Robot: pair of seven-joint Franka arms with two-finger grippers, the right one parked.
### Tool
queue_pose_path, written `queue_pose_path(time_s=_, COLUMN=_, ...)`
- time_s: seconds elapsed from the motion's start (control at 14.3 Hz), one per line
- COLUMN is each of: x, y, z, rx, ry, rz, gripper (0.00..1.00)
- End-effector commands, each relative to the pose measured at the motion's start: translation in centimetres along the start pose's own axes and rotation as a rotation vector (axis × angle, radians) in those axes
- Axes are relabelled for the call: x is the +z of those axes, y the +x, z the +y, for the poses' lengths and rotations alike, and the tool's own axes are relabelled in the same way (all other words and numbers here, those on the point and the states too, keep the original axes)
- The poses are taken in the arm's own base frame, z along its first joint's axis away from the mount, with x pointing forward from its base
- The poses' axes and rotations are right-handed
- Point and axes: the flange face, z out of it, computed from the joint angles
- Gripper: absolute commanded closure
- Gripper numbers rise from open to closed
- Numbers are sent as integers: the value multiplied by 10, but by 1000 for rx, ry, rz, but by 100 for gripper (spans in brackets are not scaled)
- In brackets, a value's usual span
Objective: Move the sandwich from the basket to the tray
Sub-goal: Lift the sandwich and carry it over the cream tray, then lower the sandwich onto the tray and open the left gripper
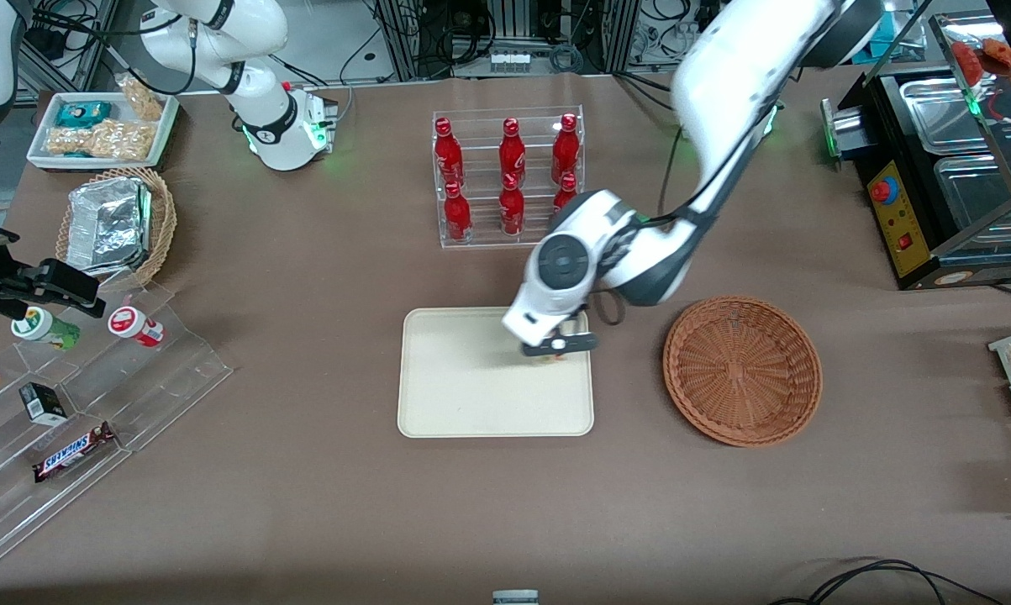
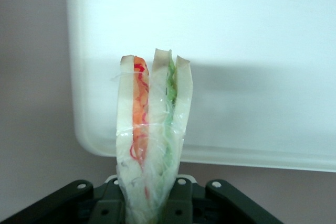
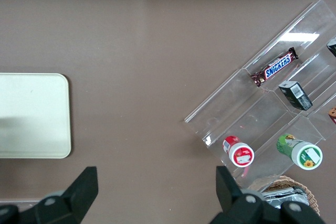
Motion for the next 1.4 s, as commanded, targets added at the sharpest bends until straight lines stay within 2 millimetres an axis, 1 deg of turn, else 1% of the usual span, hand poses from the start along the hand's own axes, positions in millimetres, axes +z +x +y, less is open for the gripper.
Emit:
queue_pose_path(time_s=0.0, x=3, y=30, z=20, rx=-2, ry=-8, rz=49, gripper=88)
queue_pose_path(time_s=0.07, x=6, y=32, z=28, rx=9, ry=-19, rz=57, gripper=87)
queue_pose_path(time_s=0.21, x=22, y=45, z=33, rx=14, ry=-29, rz=63, gripper=79)
queue_pose_path(time_s=0.28, x=32, y=48, z=40, rx=35, ry=-31, rz=90, gripper=74)
queue_pose_path(time_s=0.35, x=38, y=48, z=43, rx=40, ry=-37, rz=102, gripper=72)
queue_pose_path(time_s=0.42, x=40, y=47, z=44, rx=47, ry=-37, rz=107, gripper=69)
queue_pose_path(time_s=0.49, x=40, y=48, z=44, rx=49, ry=-39, rz=111, gripper=62)
queue_pose_path(time_s=0.56, x=40, y=48, z=45, rx=47, ry=-47, rz=115, gripper=46)
queue_pose_path(time_s=0.63, x=36, y=49, z=45, rx=37, ry=-51, rz=121, gripper=8)
queue_pose_path(time_s=0.7, x=30, y=50, z=45, rx=32, ry=-52, rz=129, gripper=0)
queue_pose_path(time_s=0.77, x=12, y=50, z=43, rx=30, ry=-50, rz=137, gripper=0)
queue_pose_path(time_s=0.84, x=-13, y=50, z=36, rx=17, ry=-27, rz=140, gripper=0)
queue_pose_path(time_s=0.91, x=-39, y=49, z=26, rx=2, ry=-2, rz=137, gripper=0)
queue_pose_path(time_s=0.98, x=-74, y=45, z=20, rx=-9, ry=-2, rz=142, gripper=0)
queue_pose_path(time_s=1.12, x=-128, y=48, z=-11, rx=-51, ry=8, rz=126, gripper=0)
queue_pose_path(time_s=1.19, x=-152, y=43, z=-24, rx=-59, ry=24, rz=108, gripper=0)
queue_pose_path(time_s=1.26, x=-178, y=40, z=-41, rx=-77, ry=43, rz=102, gripper=0)
queue_pose_path(time_s=1.33, x=-201, y=44, z=-64, rx=-107, ry=56, rz=100, gripper=0)
